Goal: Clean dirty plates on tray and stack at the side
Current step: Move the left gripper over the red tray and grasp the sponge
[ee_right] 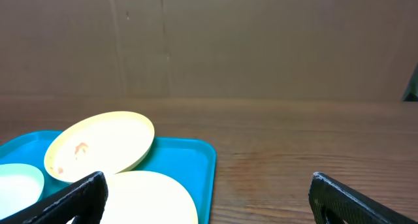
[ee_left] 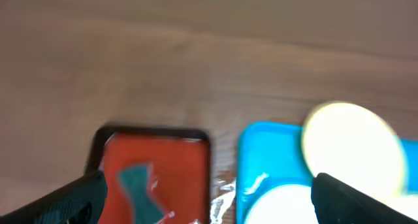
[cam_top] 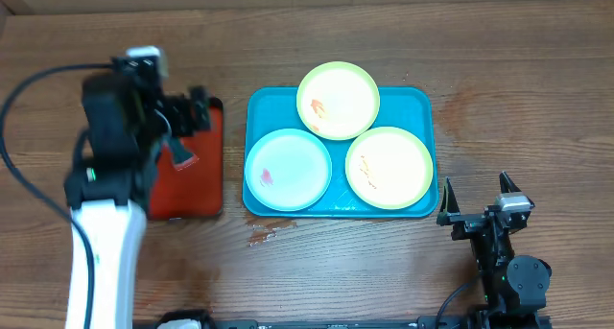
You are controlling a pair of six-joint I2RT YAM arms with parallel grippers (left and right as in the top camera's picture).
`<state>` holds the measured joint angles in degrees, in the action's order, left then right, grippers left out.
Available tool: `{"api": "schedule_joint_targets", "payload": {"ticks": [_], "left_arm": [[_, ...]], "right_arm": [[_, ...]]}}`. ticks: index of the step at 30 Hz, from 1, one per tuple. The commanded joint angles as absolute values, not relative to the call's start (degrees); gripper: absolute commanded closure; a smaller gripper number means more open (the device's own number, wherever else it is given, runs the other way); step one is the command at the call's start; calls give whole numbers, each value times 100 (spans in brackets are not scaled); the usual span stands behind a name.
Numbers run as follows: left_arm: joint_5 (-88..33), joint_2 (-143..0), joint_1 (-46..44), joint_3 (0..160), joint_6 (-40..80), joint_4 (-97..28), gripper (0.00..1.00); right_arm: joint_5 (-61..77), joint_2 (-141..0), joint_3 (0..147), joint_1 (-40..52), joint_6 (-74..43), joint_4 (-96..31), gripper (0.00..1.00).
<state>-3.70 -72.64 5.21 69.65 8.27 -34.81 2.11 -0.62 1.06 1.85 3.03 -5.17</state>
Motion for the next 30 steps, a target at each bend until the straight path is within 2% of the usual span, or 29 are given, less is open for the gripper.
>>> {"api": "schedule_joint_targets", "payload": {"ticks": [1,5,10,17,30], "left_arm": [[-174,-7961,799,7317,1811,-3570,1],[115,-8667,836,7317,1831,-3701,0],[364,-9395,845,7317,2600,-3505,1],[819,-10339,851,7317,2904,-3133,0],[1330,-11262,851,7317,3214,-3041,2]], "right_arm": [[156,-16,49,154,305,-482,0],[156,-16,47,154,305,-482,0],[156,-16,49,154,305,-482,0],[156,-16,49,154,305,-482,0],[156,-16,47,154,305,-482,0]]}}
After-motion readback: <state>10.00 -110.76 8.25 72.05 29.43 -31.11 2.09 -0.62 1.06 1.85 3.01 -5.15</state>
